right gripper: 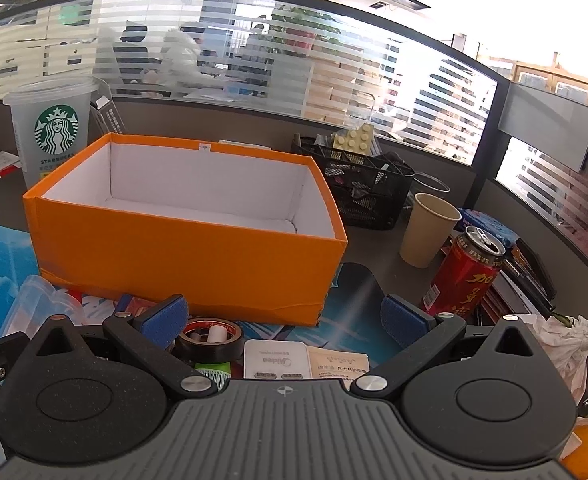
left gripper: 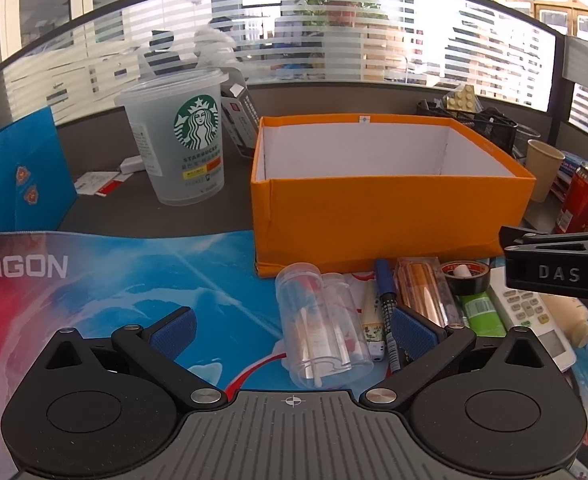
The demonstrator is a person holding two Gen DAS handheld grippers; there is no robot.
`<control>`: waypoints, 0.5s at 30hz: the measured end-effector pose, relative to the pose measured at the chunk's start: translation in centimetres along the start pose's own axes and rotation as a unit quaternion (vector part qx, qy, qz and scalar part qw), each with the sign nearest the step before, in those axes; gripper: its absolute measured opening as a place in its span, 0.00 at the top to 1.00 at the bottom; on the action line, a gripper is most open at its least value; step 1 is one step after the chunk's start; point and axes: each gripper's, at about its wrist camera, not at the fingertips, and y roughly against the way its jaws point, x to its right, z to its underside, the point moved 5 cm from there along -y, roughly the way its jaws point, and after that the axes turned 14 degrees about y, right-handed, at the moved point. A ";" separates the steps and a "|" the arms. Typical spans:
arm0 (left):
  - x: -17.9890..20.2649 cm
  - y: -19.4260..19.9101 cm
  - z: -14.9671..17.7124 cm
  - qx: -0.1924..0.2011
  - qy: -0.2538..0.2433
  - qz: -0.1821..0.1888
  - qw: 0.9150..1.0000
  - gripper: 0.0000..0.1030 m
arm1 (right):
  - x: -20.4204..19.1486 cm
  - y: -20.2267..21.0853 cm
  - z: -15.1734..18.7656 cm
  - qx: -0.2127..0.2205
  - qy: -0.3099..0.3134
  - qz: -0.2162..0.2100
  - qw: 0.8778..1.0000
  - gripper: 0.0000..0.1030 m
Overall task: Organize rigid objects
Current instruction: 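Move left gripper to the clear plastic cups while right gripper approaches the beige hand cream tube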
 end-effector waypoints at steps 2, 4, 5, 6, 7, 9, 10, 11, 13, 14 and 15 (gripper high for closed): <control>-0.1 -0.7 -0.2 0.003 -0.006 -0.013 1.000 0.00 | 0.2 -0.1 0.2 0.001 -0.003 -0.005 1.000 0.00; -0.8 -0.6 0.0 0.007 -0.002 -0.023 1.000 0.00 | 0.8 -0.3 0.5 0.003 -0.011 -0.012 1.000 0.00; -1.1 -0.6 0.1 0.008 0.001 -0.024 1.000 0.00 | 1.2 -0.3 0.7 0.006 -0.018 -0.014 1.000 0.00; -1.2 -0.9 0.0 0.006 0.003 -0.024 1.000 0.00 | 1.7 -0.3 1.0 0.009 -0.028 -0.016 0.999 0.00; -1.3 -1.3 -0.1 0.004 0.003 -0.024 1.000 0.00 | 2.3 -0.3 1.3 0.011 -0.039 -0.018 0.999 0.00; -1.4 -2.0 -0.2 0.001 -0.003 -0.022 1.000 0.00 | 3.6 -0.5 2.1 0.012 -0.061 -0.022 0.998 0.00; -1.4 -2.3 -0.2 0.002 -0.008 -0.021 1.000 0.00 | 4.2 -0.5 2.6 0.012 -0.070 -0.024 0.997 0.00; -1.5 -2.6 -0.2 0.005 -0.015 -0.021 1.000 0.00 | 4.7 -0.6 3.2 0.012 -0.077 -0.024 0.997 0.00; -1.6 -3.0 -0.1 0.020 -0.032 -0.022 0.999 0.00 | 5.8 -0.6 4.7 0.015 -0.088 -0.027 0.996 0.00; -1.5 -3.4 0.0 0.023 -0.043 -0.026 0.998 0.00 | 6.2 -0.7 5.6 0.016 -0.095 -0.032 0.995 0.00; -1.9 -2.8 0.6 0.025 -0.046 -0.025 0.998 0.00 | 6.6 -0.8 6.5 0.013 -0.100 -0.036 0.994 0.00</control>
